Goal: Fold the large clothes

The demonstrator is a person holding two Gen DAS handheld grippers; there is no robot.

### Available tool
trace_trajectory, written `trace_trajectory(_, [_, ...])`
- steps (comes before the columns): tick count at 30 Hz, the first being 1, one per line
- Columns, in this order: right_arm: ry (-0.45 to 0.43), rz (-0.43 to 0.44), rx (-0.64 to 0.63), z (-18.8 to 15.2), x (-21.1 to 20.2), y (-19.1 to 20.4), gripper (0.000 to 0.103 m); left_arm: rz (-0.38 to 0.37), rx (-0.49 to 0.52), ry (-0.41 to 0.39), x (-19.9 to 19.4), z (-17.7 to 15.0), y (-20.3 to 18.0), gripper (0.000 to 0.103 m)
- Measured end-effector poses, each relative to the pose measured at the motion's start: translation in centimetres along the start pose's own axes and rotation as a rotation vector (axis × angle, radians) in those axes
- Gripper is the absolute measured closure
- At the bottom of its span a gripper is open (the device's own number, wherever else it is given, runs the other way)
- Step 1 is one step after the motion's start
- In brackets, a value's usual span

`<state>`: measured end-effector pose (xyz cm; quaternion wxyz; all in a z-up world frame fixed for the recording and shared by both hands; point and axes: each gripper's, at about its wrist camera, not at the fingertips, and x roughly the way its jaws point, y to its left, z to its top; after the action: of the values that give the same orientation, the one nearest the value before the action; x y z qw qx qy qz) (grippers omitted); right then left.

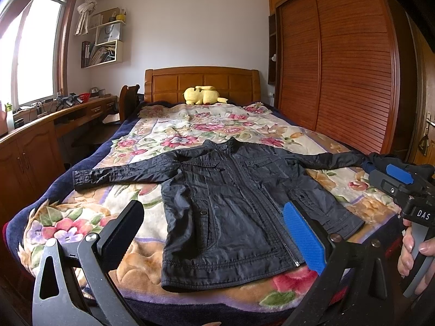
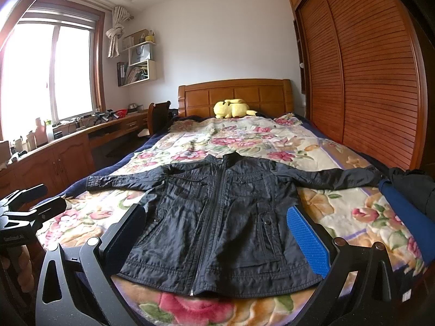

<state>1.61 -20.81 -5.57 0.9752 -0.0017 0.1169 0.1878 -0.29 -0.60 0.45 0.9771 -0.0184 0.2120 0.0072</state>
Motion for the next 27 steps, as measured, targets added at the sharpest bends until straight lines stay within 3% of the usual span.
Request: trace_trajectory(27, [0.006,0.016,-0.006,-0.2,0.4,0.4,0.000,0.021,-0.002,0.009,-0.2,1.6,-0.3,0.000])
